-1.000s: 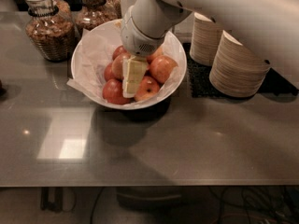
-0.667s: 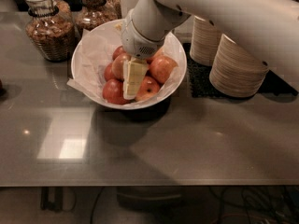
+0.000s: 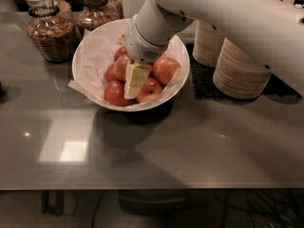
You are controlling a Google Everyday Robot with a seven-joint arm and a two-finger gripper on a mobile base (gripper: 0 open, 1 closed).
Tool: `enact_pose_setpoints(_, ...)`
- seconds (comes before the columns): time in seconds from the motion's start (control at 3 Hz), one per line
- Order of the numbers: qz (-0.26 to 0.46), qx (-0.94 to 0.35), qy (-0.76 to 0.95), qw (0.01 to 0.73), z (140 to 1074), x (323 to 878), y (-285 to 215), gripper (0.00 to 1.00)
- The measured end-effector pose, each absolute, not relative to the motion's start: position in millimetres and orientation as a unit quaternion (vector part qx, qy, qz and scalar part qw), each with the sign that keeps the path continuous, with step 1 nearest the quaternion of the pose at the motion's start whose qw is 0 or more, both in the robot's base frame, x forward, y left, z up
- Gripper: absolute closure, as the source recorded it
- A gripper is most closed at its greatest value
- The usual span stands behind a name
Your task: Pick apple from white bowl
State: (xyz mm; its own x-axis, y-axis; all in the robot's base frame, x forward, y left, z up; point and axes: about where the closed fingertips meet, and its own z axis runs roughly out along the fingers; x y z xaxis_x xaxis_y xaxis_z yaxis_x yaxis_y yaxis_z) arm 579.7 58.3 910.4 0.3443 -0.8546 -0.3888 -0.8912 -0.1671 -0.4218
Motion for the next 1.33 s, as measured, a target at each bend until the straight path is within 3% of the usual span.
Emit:
enact_pose_setpoints(1.0, 0.031, -0.763, 0.572, 0.299, 910.4, 579.7, 58.4, 0.89)
enact_pose_setpoints(1.33, 0.031, -0.763, 0.572, 0.299, 910.4, 579.7, 58.4, 1.00)
